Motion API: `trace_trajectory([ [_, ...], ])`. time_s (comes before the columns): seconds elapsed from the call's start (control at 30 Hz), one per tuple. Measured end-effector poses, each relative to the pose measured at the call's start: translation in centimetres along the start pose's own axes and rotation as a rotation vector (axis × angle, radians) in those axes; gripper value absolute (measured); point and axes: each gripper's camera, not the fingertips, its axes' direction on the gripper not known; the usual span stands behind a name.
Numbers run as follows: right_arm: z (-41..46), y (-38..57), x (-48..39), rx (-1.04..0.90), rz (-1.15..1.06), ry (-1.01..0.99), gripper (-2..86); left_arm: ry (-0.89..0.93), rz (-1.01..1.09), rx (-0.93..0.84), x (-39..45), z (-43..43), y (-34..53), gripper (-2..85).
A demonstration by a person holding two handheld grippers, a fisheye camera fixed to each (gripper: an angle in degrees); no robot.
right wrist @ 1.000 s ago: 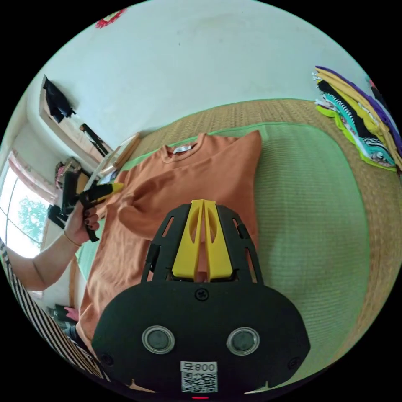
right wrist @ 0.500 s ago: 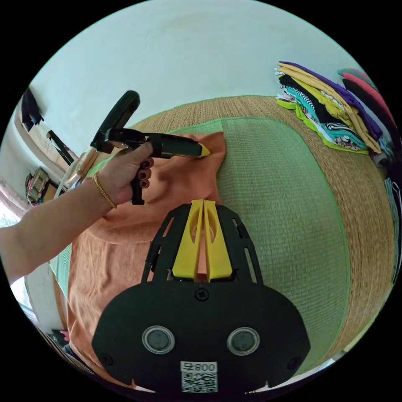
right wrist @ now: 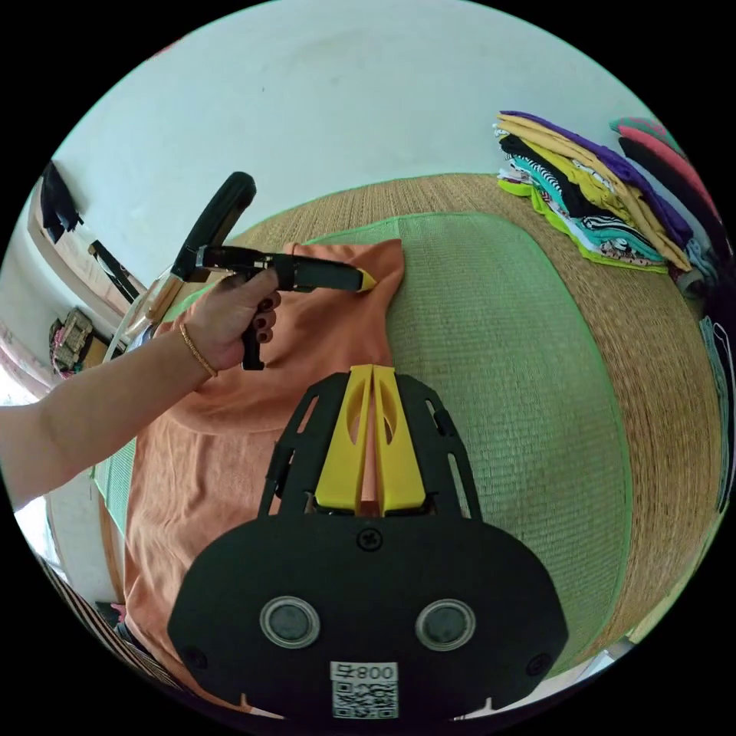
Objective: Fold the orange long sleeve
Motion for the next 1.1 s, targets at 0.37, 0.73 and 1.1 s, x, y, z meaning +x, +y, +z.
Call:
trace_trajectory([
  [0.37, -3.1, -2.9, 0.0, 0.019, -0.037, 0.073, 0.0, 0.062, -0.012, 0.068, -6.1, 4.5, 1.4, 0.1],
  [0.73, -5.5, -6.7, -1.2, -0.046, -0.089, 0.068, 0.0, 0.100, -0.126, 0.161, -12.6, 6.9, 17.7, 0.4],
  [1.1, -5.2, -11.5, -6.8, -0.114, -0.229, -0.083, 0.2, -0.131, -0.758, 0.698, -22.0, -2.0, 51.6, 6.1],
])
